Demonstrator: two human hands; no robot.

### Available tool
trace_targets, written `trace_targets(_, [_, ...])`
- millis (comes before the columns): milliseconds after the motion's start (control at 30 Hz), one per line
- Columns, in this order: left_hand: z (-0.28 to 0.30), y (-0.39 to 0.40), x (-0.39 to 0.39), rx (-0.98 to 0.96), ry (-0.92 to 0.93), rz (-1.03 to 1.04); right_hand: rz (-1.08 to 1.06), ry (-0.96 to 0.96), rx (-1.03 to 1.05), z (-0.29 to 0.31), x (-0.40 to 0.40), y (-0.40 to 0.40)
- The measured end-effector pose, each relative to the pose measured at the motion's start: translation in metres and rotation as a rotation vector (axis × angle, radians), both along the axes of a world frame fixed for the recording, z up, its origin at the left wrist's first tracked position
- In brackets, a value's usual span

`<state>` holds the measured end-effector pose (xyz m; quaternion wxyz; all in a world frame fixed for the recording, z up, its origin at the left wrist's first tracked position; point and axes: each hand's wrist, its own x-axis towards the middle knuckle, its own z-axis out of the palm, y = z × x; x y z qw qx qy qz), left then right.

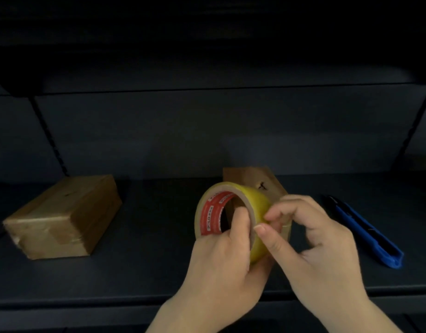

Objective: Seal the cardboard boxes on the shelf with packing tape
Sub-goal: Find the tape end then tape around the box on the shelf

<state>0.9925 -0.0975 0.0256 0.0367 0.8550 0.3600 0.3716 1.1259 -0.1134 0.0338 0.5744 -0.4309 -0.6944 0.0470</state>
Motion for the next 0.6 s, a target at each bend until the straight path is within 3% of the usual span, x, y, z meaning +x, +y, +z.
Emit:
trace_targets(400, [-0.002, 0.0, 0.002, -0.119, -0.13, -0.052, 0.003, -0.011, 0.161, -0.004, 0.009, 0.006])
trace_targets(600, [-0.001, -0.002, 0.003, -0.167, -0.15, -0.073, 0.113, 0.039, 0.107, 0.002, 0.016, 0.01])
